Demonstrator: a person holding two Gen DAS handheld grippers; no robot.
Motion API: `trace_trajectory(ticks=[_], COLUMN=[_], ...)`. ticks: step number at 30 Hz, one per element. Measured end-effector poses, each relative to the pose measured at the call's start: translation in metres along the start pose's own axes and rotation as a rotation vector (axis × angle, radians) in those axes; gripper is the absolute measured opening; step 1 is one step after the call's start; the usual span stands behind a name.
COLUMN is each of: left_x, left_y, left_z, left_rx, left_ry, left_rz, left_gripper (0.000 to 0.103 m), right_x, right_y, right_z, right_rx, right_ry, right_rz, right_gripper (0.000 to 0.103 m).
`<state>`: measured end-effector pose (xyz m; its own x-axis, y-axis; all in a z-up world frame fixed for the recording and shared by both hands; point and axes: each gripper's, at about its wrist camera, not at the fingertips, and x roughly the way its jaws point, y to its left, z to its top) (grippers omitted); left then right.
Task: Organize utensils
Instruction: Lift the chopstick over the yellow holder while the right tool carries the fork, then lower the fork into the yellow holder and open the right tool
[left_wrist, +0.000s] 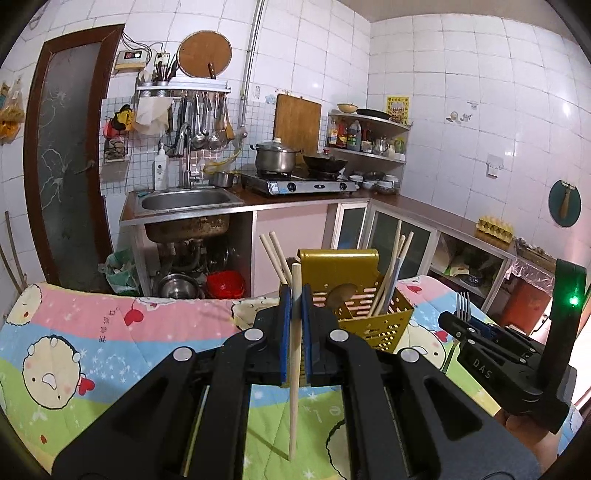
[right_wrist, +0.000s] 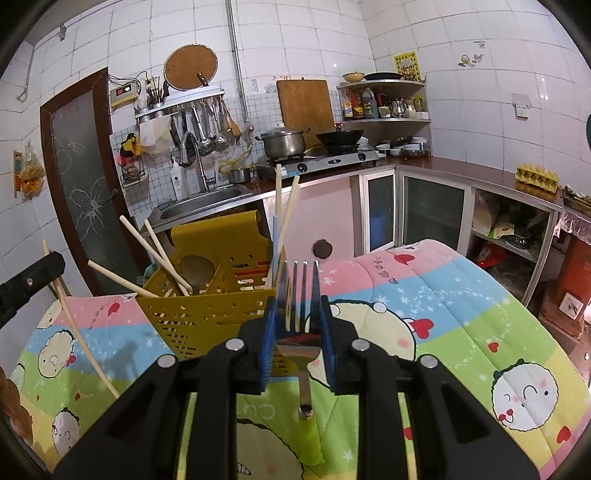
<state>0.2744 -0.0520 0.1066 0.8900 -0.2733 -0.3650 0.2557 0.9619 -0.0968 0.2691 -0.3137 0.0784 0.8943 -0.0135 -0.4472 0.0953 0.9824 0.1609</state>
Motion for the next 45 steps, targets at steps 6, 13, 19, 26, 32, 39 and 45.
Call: trace_trajectory(ticks=[6, 13, 19, 26, 32, 39, 45], left_x=[-0.001, -0.005, -0.014, -0.03, -0.031, 0.004, 0.027], left_y=[0.002, 0.0, -0.006, -0.019, -0.029, -0.026, -0.008], left_z=[0.008, 0.024, 0.051, 0.092, 0.114, 0.117, 0.099], left_rx=[0.012, 0.019, 0.024, 0.03, 0.034, 0.009, -0.021], left_ry=[-0.025, -0.053, -0.102, -0.2, -0.278, -0.267, -0.216], left_rz=[0.01, 0.008, -0.006, -0.028, -0.032, -0.02, -0.023], left_gripper=[0.004, 0.004, 0.004, 0.004, 0.004, 0.004, 0.004], right_x=[-0.003, -0.019, -0.037, -0.057, -0.065, -0.036, -0.015], right_y=[0.003, 0.005, 0.013, 0.029, 0.041, 0.051, 0.032], right_z=[0.008, 0.033, 0.062, 0.102, 0.13, 0.14, 0.119], right_rx=[-0.015, -0.022, -0.051, -0.082, -0.093, -0.094, -0.074], right_ry=[-0.026, -0.076, -0.132, -0.218, -0.274, -0.251, -0.178], right_rz=[-0.003, 0.012, 0.022, 0.037, 0.057, 0.07, 0.073], right_gripper=[0.022, 0.021, 0.021, 0.021, 0.017, 0.0, 0.0])
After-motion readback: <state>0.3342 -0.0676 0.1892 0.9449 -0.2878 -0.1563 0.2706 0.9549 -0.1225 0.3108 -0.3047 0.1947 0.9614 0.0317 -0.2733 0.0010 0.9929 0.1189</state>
